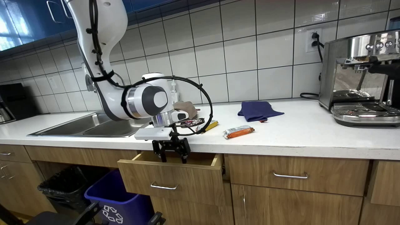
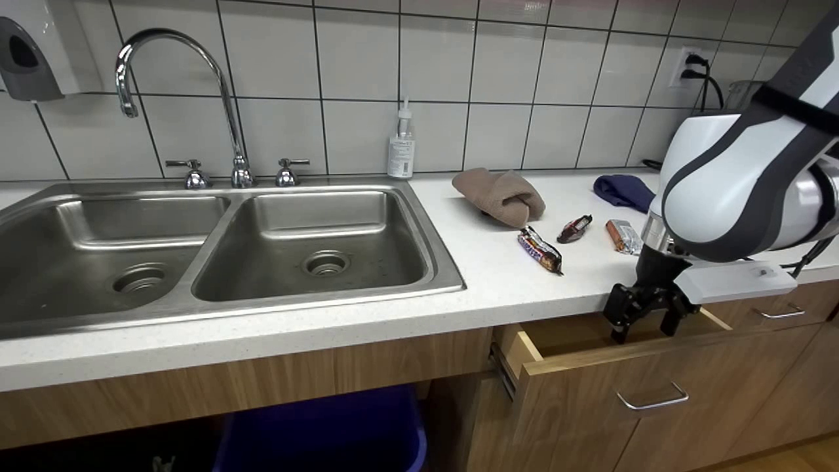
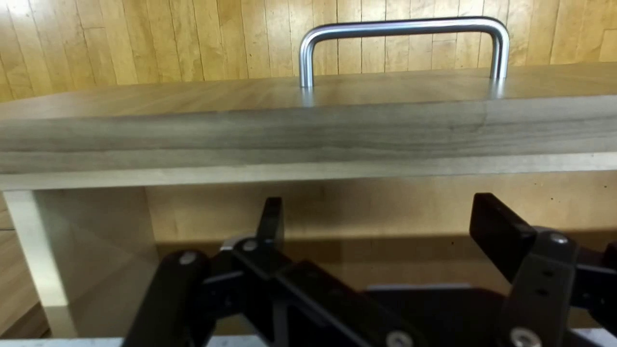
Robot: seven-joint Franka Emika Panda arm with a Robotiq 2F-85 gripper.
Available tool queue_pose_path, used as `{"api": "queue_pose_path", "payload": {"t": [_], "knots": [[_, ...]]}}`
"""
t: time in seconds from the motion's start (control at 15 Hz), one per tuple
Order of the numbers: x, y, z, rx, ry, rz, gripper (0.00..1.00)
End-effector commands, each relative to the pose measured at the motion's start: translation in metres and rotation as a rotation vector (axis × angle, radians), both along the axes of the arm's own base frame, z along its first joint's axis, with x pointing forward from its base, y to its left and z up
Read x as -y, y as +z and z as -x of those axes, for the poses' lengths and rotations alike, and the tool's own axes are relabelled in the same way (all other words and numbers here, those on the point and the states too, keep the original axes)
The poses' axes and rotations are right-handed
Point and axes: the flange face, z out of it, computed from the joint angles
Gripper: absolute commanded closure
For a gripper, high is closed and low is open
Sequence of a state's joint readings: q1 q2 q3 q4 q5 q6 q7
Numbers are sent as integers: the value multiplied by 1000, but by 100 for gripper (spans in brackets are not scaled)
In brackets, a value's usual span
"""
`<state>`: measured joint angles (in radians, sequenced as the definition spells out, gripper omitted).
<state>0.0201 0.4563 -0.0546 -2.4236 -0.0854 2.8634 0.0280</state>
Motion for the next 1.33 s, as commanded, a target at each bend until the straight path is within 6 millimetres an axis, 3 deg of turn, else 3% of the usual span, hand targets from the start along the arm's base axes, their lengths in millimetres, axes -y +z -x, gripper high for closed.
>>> {"api": "queue_pose_path", "payload": {"t": [0.0,1.27], "knots": [[-1,-3,3,0,-23,6,0],[-6,-16,48,-20,-16,5,0]]}}
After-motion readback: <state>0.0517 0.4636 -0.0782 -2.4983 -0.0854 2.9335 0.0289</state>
